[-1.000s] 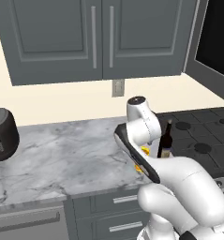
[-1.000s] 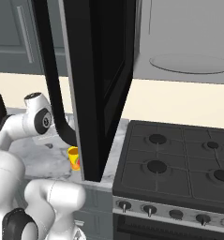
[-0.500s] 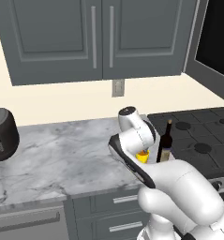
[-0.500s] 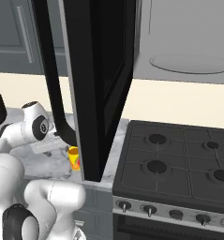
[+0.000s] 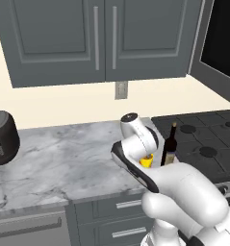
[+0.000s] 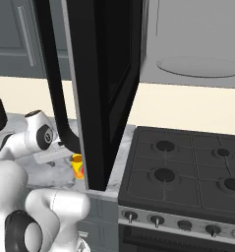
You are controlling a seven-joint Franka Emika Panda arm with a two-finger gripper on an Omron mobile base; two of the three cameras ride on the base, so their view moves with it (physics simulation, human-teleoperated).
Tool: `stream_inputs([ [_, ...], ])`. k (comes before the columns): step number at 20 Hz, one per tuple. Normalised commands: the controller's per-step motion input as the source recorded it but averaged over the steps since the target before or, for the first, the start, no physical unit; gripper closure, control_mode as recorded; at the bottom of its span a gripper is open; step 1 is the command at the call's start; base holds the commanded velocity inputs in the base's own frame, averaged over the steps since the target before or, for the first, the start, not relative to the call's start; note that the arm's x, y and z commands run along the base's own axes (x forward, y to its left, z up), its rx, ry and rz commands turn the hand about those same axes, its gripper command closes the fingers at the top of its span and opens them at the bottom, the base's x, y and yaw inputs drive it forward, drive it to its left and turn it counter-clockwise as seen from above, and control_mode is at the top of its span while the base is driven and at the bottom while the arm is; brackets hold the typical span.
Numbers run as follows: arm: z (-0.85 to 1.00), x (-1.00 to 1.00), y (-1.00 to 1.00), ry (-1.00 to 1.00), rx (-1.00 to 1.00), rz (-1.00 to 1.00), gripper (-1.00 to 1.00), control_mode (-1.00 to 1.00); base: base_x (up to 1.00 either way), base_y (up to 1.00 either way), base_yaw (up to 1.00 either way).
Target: Place the microwavable item in the microwave. Then, close the microwave door and press the start button.
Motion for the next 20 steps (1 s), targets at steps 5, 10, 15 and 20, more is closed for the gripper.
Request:
stream_inputs([
  [5,-0.01,0.23,0.00,0.00,0.00,0.00,-1.00,-1.00,0.00,0.00,0.00],
  [10,-0.03,0.36,0.00,0.02,0.00,0.03,-1.00,-1.00,0.00,0.00,0.00],
  [15,-0.23,0.28,0.00,0.07,0.00,0.04,-1.00,-1.00,0.00,0.00,0.00],
  [20,-0.34,0.07,0.00,0.10,0.00,0.06,-1.00,-1.00,0.00,0.00,0.00],
])
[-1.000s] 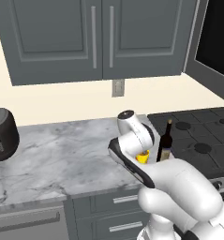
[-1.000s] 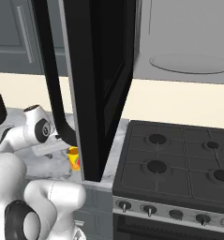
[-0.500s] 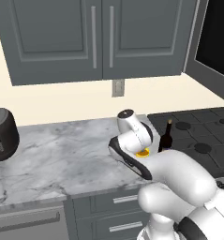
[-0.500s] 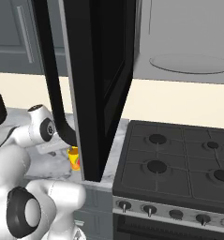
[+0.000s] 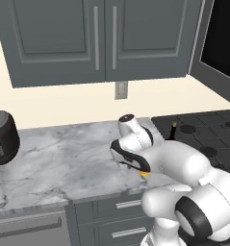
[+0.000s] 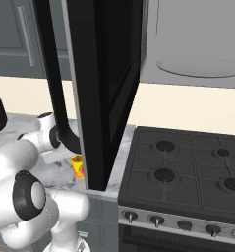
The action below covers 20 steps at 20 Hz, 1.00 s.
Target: Place the microwavable item in the microwave. Then, close the microwave door and press the start button.
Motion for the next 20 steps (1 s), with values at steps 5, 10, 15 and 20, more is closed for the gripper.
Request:
stream_inputs([
  [5,-0.21,0.01,-0.01,0.04,0.00,0.05,-1.00,-1.00,0.00,0.00,0.00],
  [10,-0.03,0.00,-0.14,0.00,0.00,0.03,-1.00,-1.00,0.00,0.00,0.00],
  [15,-0.17,0.00,-0.13,0.00,0.00,0.03,-1.00,-1.00,0.00,0.00,0.00],
  [20,-0.25,-0.06,-0.04,0.00,0.00,0.04,-1.00,-1.00,0.00,0.00,0.00],
])
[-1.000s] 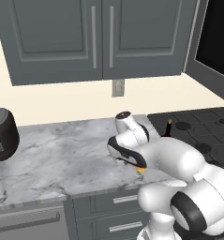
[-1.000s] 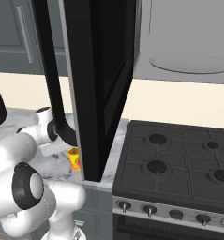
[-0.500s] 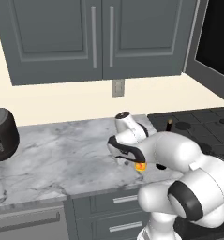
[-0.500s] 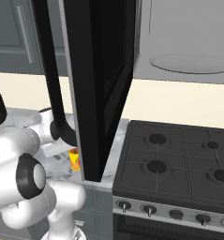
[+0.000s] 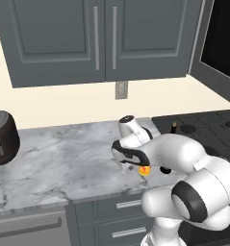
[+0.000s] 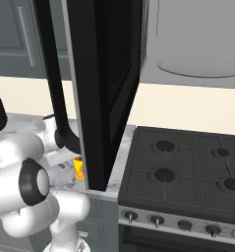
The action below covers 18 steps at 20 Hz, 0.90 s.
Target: Place the microwavable item in the microwave. Then, close the microwave door and press the start button.
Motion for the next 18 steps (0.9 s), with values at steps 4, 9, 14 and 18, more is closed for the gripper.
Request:
stream_inputs([
  [4,-0.40,-0.01,0.00,0.07,0.00,0.05,1.00,-1.00,0.00,0.00,0.00],
  [9,-0.30,-0.04,0.00,0.03,0.00,0.05,1.00,-1.00,0.00,0.00,0.00],
  [14,-0.16,-0.24,0.00,0.00,0.00,0.05,1.00,-1.00,0.00,0.00,0.00],
  [18,0.00,-0.51,0.00,-0.09,0.00,0.03,1.00,-1.00,0.00,0.00,0.00],
])
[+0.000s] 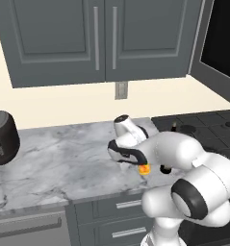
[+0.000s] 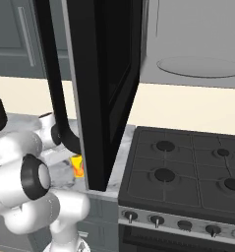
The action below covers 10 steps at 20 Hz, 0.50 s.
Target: Place the microwavable item in the microwave. Then, close the microwave door and press the start button.
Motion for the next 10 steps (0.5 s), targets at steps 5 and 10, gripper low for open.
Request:
stream_inputs([
  [5,0.20,-0.45,-0.01,-0.21,0.00,0.00,1.00,-1.00,0.00,0.00,0.00],
  [10,0.86,-0.34,0.00,-0.23,0.00,0.03,1.00,-1.00,0.00,0.00,0.00],
])
